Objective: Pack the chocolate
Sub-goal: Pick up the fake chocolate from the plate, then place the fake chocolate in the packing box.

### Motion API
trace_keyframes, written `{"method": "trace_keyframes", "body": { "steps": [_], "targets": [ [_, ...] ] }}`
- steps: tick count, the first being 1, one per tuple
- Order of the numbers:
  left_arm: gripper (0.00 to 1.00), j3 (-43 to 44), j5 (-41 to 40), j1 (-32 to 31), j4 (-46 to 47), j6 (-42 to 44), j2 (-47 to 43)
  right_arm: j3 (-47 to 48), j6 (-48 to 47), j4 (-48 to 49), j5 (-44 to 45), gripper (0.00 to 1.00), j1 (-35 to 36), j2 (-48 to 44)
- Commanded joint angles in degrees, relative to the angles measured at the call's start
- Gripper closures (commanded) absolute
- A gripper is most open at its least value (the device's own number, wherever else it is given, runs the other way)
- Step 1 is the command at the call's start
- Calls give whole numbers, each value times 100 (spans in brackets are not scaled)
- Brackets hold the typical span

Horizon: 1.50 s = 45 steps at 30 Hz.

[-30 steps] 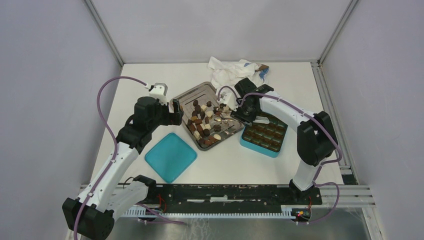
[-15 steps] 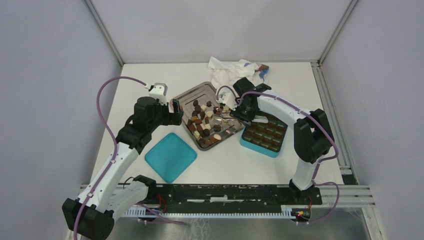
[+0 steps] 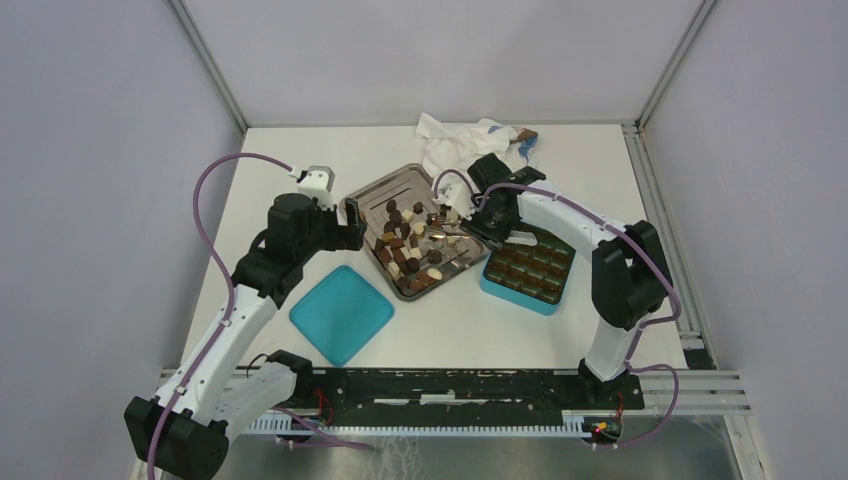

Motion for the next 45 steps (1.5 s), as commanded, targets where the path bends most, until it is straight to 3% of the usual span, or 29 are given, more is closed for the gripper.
{"method": "trace_keyframes", "body": {
  "steps": [1, 9, 15, 22, 30, 45],
  "targets": [
    [0, -2, 47, 36, 217, 235, -87, -171, -1, 141, -245, 98, 0, -723],
    [0, 7, 40, 35, 210, 249, -84, -737, -217, 232, -1580, 99, -633, -1761],
    [0, 24, 46, 39, 192, 264, -49, -1754, -249, 690, -2538, 99, -2185, -3234],
    [0, 42, 82, 44, 180, 264, 109, -2783, -300, 890, -2741, 97, -3614, -4215],
    [0, 42, 144, 39, 181, 262, 91, -3308, -531, 812, -2465, 95, -3831, -4360],
    [0, 51, 213, 40, 176, 248, 33, -3470, -640, 730, -2385, 89, -3801, -4031]
  ]
}}
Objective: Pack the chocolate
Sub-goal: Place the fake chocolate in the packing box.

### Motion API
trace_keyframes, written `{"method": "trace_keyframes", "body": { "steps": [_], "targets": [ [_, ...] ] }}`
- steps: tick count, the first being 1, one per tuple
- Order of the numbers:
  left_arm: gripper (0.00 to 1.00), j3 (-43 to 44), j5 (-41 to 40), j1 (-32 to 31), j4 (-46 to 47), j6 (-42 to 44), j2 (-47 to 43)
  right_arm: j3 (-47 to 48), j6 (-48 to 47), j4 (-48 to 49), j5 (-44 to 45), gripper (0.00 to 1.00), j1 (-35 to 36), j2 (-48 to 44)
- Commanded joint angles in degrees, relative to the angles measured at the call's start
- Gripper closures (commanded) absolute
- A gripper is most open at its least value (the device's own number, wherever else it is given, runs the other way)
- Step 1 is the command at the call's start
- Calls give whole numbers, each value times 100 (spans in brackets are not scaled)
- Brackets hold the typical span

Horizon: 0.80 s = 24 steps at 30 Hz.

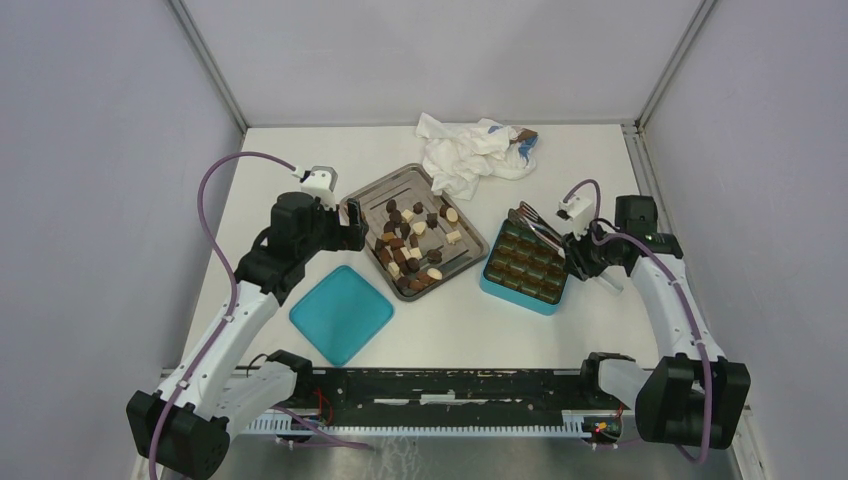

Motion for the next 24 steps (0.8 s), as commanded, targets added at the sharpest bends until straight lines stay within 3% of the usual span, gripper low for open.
{"method": "trace_keyframes", "body": {
  "steps": [1, 24],
  "targets": [
    [0, 51, 82, 31, 179, 253, -100, -75, -130, 150, -23, 89, 29, -25],
    [0, 51, 82, 32, 179, 246, -104, -167, -13, 296, 334, 79, 233, 270]
  ]
}}
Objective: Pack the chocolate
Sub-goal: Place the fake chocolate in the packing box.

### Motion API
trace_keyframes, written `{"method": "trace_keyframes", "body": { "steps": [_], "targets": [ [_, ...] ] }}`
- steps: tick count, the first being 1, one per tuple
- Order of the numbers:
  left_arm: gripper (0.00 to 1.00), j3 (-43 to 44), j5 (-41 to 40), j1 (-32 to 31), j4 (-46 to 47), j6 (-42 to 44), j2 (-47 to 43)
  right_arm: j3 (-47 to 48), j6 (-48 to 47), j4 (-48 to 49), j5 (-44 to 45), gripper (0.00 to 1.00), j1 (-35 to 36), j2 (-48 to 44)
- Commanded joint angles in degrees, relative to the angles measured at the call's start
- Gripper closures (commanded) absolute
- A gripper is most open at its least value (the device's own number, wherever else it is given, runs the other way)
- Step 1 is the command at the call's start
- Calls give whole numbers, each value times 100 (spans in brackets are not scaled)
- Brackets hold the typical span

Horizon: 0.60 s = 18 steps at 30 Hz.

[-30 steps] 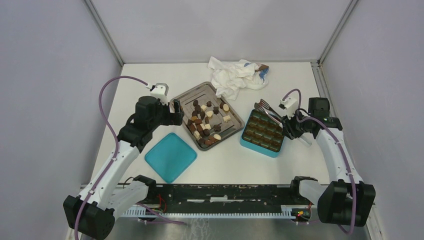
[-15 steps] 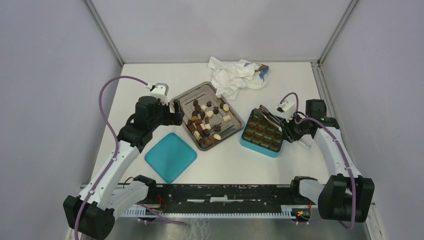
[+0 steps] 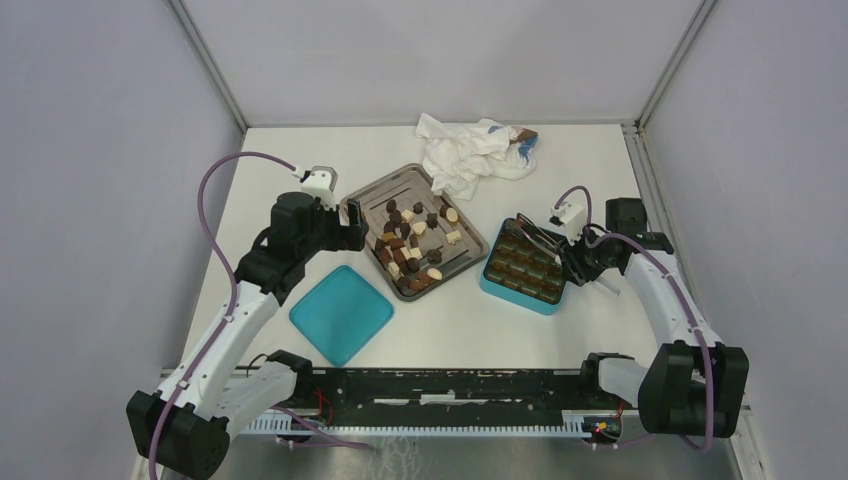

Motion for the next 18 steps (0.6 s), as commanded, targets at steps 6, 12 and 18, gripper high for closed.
{"method": "trace_keyframes", "body": {
  "steps": [6, 12, 18],
  "targets": [
    [0, 51, 69, 34, 181, 245, -103, 39, 56, 266, 79, 74, 45, 35],
    [0, 47, 69, 31, 179, 246, -104, 39, 64, 277, 78, 69, 63, 72],
    [0, 42, 69, 27, 179, 247, -102, 61, 71, 273, 63, 63, 81, 103]
  ]
}}
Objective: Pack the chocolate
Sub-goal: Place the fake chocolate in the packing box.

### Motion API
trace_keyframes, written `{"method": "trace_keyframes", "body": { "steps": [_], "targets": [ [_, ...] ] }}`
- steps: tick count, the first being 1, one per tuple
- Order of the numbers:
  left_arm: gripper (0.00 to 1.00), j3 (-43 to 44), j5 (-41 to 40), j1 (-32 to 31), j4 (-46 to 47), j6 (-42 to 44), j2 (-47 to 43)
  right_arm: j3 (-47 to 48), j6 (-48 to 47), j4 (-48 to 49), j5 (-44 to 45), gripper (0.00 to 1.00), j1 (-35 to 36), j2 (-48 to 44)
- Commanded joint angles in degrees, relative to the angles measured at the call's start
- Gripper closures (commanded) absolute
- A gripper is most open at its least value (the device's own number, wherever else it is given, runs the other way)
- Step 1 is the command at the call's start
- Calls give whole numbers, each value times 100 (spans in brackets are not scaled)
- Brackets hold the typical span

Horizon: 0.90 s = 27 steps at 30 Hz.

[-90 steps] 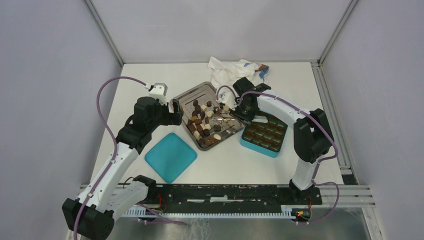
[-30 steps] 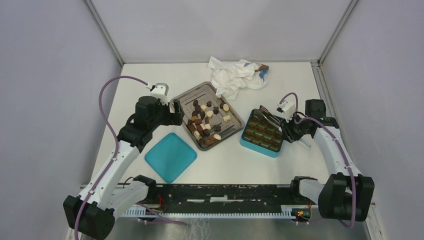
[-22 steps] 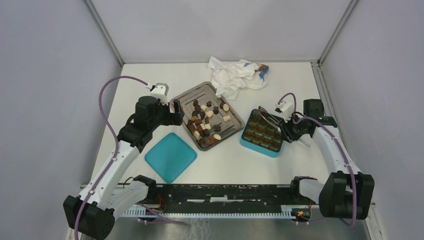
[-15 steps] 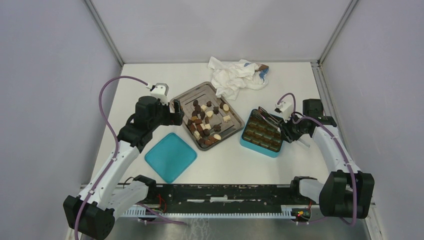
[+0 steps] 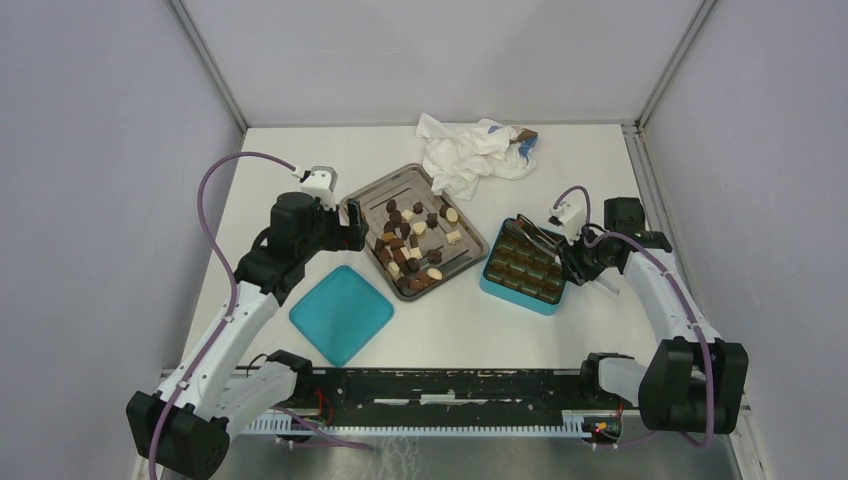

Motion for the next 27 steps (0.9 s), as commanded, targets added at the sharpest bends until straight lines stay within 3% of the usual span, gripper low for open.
{"method": "trace_keyframes", "body": {
  "steps": [1, 16, 27],
  "targets": [
    [0, 42, 67, 26, 178, 249, -89, 65, 42, 226, -51, 62, 37, 17],
    [0, 42, 67, 31, 178, 249, -76, 91, 44, 204, -66, 55, 52, 26],
    [1, 36, 271, 26, 207, 261, -84, 166, 61, 180, -173, 56, 48, -227]
  ]
}}
